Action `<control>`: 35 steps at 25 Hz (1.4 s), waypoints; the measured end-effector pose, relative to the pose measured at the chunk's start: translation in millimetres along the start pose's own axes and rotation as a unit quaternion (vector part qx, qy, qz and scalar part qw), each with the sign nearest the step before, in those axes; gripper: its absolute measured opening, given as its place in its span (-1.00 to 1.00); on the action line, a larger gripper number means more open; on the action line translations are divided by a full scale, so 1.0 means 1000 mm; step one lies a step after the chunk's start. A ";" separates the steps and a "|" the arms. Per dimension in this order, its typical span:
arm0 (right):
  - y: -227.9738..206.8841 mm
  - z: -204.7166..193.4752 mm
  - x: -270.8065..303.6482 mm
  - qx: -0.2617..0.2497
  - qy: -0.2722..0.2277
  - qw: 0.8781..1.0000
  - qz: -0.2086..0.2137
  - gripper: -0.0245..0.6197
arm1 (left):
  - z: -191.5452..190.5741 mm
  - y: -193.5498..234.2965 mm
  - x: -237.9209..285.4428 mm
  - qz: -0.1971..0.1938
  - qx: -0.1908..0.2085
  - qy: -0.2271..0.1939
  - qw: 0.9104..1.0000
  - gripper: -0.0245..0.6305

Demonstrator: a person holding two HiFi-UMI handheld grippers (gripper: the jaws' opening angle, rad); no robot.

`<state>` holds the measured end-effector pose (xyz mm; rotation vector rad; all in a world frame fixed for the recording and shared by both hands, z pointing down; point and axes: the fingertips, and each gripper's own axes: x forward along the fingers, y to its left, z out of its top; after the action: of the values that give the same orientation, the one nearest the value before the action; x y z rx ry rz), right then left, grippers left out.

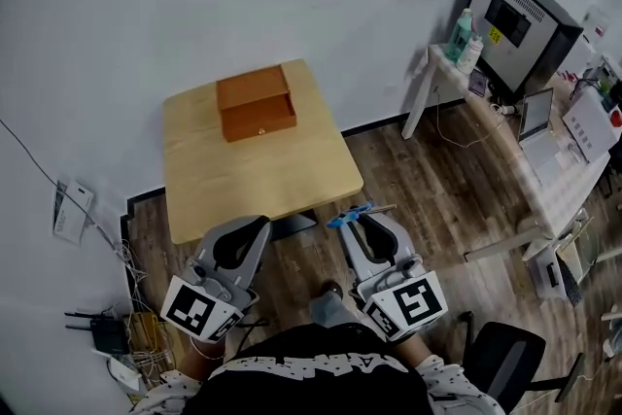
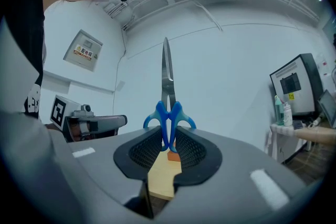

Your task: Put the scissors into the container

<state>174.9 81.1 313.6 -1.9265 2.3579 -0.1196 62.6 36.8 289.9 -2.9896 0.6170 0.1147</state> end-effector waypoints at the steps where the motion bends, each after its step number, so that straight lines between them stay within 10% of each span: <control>1: -0.001 0.001 0.005 -0.001 0.001 1.000 0.004 -0.63 | 0.000 0.003 0.003 0.003 0.000 0.001 1.000 -0.93; 35: -0.077 0.006 0.097 0.010 0.016 0.994 0.105 -0.63 | -0.006 0.053 0.093 0.070 0.011 0.021 0.997 -0.93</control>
<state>231.0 -29.3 314.2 -1.6675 2.5507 -0.1588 126.8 -48.3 284.0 -2.9328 0.8282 0.0548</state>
